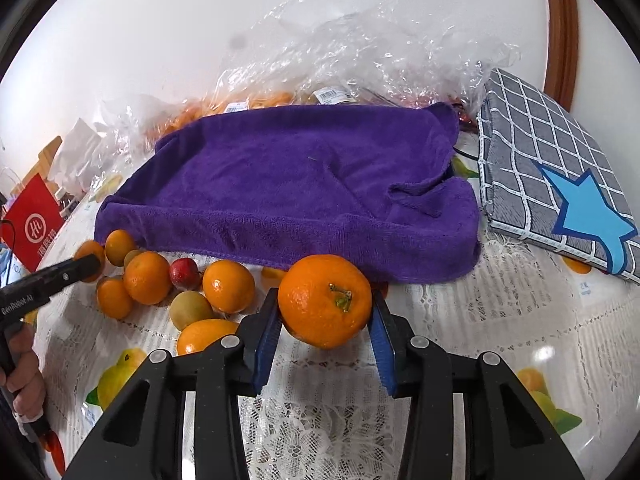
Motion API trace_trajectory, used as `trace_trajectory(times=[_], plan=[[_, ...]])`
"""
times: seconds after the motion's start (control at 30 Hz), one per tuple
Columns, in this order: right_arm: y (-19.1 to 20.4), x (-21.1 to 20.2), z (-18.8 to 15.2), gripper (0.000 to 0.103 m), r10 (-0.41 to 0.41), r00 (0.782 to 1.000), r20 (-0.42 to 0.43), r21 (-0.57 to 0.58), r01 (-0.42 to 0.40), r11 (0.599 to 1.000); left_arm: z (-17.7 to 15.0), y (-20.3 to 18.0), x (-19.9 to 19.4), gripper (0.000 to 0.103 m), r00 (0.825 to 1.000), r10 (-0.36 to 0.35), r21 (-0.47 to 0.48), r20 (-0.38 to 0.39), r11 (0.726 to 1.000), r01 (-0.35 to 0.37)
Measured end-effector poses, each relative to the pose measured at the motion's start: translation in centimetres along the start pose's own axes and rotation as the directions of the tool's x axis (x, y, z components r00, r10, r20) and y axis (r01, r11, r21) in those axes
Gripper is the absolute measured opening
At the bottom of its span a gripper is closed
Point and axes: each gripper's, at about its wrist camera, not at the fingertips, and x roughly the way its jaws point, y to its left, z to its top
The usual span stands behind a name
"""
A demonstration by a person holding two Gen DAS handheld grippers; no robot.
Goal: Organize fruits
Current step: 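Lift both fruits onto the purple towel and open both grippers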
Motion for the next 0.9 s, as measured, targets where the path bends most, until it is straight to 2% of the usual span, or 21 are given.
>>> trace_trajectory(times=[0.13,0.37,0.5,0.67,0.9], plan=[[0.4,-0.5,0.0,0.042,0.004,1.0,0.024,-0.023,-0.003,1.0,0.1,0.5,-1.4,0.04,0.998,-0.023,-0.034,0.055,0.999,0.025],[-0.1,-2.2,-1.1,0.042,0.046,0.997,0.065,0.01,-0.047,0.999,0.0,0.3,-1.7,0.04,0.999,-0.029,-0.039,0.044,0.999,0.031],[0.1,-2.7,-1.1,0.042,0.015,0.999,0.052,0.005,-0.015,1.0,0.8,0.0,-3.1,0.04,0.997,-0.03,-0.044,0.076,0.998,0.033],[0.2,-4.2,0.1,0.042,0.02,0.995,0.096,-0.003,-0.02,1.0,3.4,-0.9,-4.9,0.04,0.99,-0.037,-0.022,0.137,0.999,0.04],[1.0,-5.9,3.5,0.042,0.038,0.985,0.165,-0.045,-0.031,0.999,6.9,-2.4,-5.0,0.04,0.982,-0.021,-0.013,0.187,1.0,0.024]])
